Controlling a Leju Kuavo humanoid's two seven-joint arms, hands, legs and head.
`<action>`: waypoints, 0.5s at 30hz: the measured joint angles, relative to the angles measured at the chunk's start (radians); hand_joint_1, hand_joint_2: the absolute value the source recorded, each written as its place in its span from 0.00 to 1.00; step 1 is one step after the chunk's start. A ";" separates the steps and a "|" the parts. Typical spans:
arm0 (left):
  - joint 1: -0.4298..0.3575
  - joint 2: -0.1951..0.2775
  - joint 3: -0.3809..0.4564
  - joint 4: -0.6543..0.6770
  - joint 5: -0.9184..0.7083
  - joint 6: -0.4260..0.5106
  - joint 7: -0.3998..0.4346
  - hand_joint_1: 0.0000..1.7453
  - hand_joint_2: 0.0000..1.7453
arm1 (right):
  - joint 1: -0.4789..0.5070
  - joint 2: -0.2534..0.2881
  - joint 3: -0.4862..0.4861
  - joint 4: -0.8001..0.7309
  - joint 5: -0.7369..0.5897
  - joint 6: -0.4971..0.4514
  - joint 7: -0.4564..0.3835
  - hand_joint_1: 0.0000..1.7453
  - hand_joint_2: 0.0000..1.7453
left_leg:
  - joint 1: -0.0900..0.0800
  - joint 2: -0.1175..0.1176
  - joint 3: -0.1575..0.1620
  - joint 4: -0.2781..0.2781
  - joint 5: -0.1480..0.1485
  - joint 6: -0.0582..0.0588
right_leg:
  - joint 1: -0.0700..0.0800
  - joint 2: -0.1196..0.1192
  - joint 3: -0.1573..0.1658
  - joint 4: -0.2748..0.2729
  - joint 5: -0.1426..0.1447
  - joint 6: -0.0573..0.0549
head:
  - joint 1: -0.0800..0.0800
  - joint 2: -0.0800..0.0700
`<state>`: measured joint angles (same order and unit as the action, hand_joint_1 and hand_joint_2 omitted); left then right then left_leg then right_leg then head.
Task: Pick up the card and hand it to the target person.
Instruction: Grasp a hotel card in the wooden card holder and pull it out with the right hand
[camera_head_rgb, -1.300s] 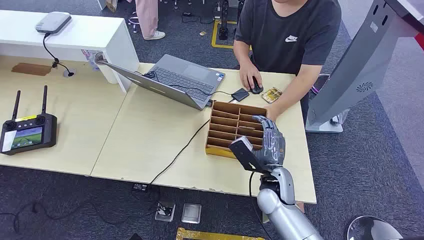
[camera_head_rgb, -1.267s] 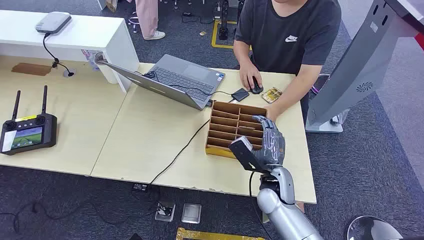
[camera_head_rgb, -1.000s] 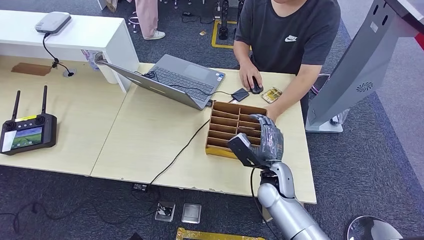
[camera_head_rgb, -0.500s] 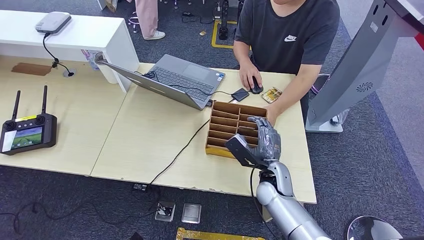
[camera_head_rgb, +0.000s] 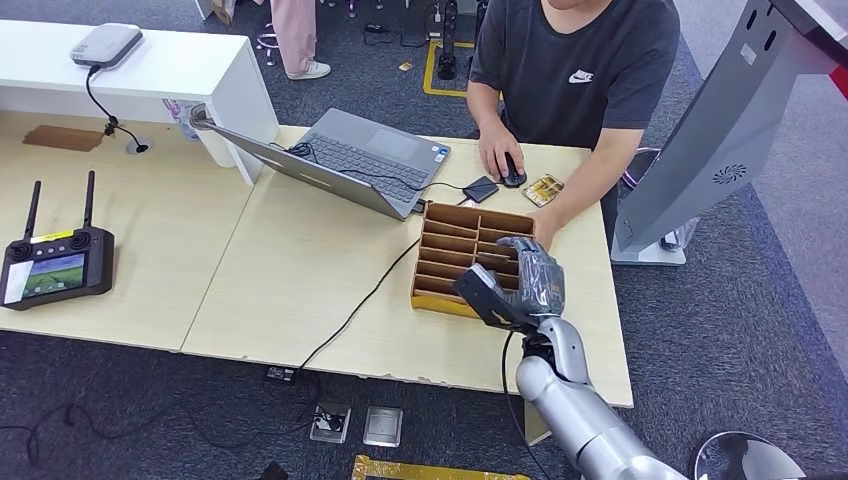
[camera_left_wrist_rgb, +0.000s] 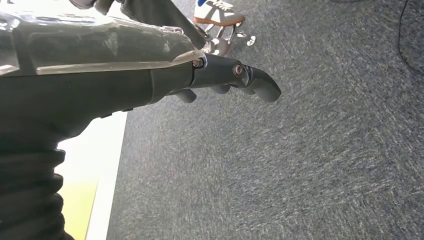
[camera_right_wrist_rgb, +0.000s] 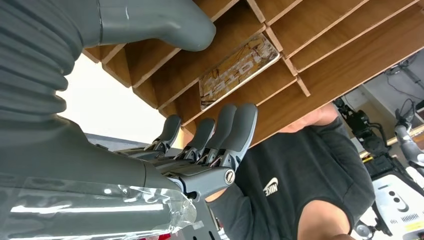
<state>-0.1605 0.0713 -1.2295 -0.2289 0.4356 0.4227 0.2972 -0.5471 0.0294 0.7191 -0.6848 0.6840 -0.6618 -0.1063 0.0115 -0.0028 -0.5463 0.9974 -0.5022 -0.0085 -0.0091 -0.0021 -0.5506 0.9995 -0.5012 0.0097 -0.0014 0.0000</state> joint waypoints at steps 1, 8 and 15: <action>0.000 0.000 0.000 0.000 0.000 0.000 0.000 0.00 1.00 | -0.004 0.000 0.000 0.006 0.001 -0.001 0.000 0.58 1.00 | 0.000 0.000 0.000 0.000 0.000 0.000 | 0.000 0.000 0.000 0.000 0.000 0.000 | 0.000 0.000; -0.001 0.000 0.000 0.000 -0.007 0.000 0.000 0.00 1.00 | -0.035 0.002 0.001 0.047 0.001 -0.007 -0.001 1.00 1.00 | 0.000 0.000 0.000 0.000 0.000 0.000 | 0.000 0.000 0.000 0.000 0.000 0.000 | 0.000 0.000; -0.002 0.000 -0.001 0.000 -0.009 -0.001 -0.001 0.00 1.00 | -0.055 0.009 0.001 0.078 0.000 -0.020 -0.008 1.00 1.00 | 0.000 0.000 0.000 0.000 0.000 0.000 | 0.000 0.000 0.000 0.000 0.000 0.000 | 0.000 0.000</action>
<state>-0.1622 0.0713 -1.2303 -0.2289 0.4269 0.4215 0.2966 -0.6022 0.0382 0.7198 -0.6065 0.6838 -0.6818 -0.1145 0.0115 -0.0028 -0.5463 0.9975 -0.5022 -0.0085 -0.0091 -0.0021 -0.5506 0.9996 -0.5012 0.0098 -0.0015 0.0000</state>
